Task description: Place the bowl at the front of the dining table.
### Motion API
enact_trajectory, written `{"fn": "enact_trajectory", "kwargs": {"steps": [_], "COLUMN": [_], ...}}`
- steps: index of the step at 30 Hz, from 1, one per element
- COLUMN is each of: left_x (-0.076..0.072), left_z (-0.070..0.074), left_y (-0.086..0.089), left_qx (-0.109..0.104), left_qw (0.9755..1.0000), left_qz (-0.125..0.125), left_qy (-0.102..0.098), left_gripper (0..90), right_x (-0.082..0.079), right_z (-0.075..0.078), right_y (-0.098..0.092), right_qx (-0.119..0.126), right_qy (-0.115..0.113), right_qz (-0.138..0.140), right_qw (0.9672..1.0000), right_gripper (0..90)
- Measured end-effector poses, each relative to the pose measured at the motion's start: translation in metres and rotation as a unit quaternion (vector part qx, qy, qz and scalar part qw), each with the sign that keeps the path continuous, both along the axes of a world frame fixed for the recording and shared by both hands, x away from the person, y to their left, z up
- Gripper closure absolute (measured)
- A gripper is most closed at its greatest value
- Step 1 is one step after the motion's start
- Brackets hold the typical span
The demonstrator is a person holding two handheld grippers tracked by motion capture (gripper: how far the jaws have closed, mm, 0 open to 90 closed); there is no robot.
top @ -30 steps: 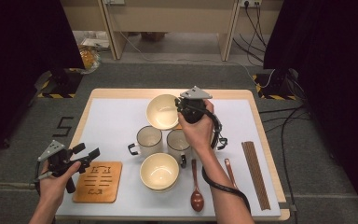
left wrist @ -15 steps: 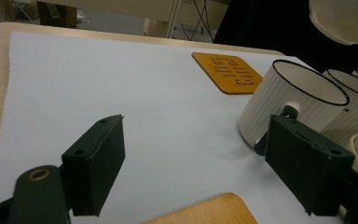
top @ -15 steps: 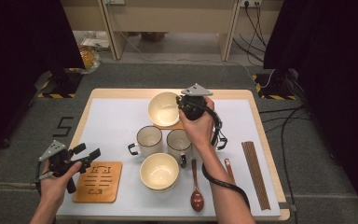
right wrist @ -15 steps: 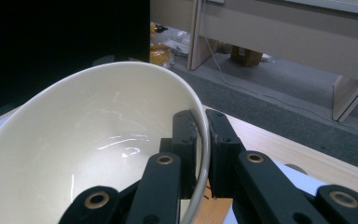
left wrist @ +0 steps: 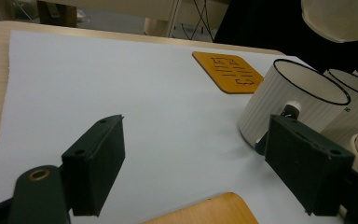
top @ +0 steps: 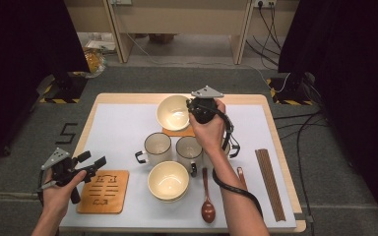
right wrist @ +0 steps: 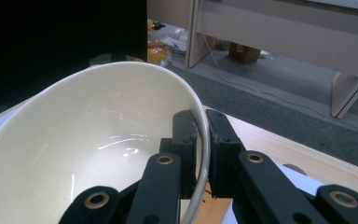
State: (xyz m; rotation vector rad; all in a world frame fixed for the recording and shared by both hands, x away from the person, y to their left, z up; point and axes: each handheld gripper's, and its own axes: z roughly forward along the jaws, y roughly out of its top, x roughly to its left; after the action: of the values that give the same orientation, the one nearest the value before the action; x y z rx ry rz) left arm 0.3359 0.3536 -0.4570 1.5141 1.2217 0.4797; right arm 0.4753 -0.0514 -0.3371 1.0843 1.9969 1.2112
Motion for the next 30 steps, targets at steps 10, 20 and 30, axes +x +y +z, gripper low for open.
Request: {"fn": "enact_trajectory", "kwargs": {"steps": [10, 20, 30], "left_x": [0.0, 0.0, 0.0], "left_z": [0.001, 0.001, 0.001], "left_y": [0.001, 0.003, 0.003], "left_qx": [-0.001, -0.002, -0.003], "left_qw": [1.0, 1.0, 1.0], "left_qz": [0.001, 0.003, 0.003], "left_qy": [-0.001, 0.0, 0.0], "left_gripper": [19.3, 19.3, 19.3], "right_x": [0.009, 0.016, 0.024], "right_z": [0.001, 0.001, 0.0], "right_y": [0.002, 0.004, 0.006], "right_qx": [-0.002, 0.0, -0.003], "right_qy": [0.002, 0.005, 0.007], "right_qz": [-0.002, -0.006, -0.011], "right_qw": [1.0, 1.0, 0.9999], "right_gripper": [83.2, 83.2, 83.2]}}
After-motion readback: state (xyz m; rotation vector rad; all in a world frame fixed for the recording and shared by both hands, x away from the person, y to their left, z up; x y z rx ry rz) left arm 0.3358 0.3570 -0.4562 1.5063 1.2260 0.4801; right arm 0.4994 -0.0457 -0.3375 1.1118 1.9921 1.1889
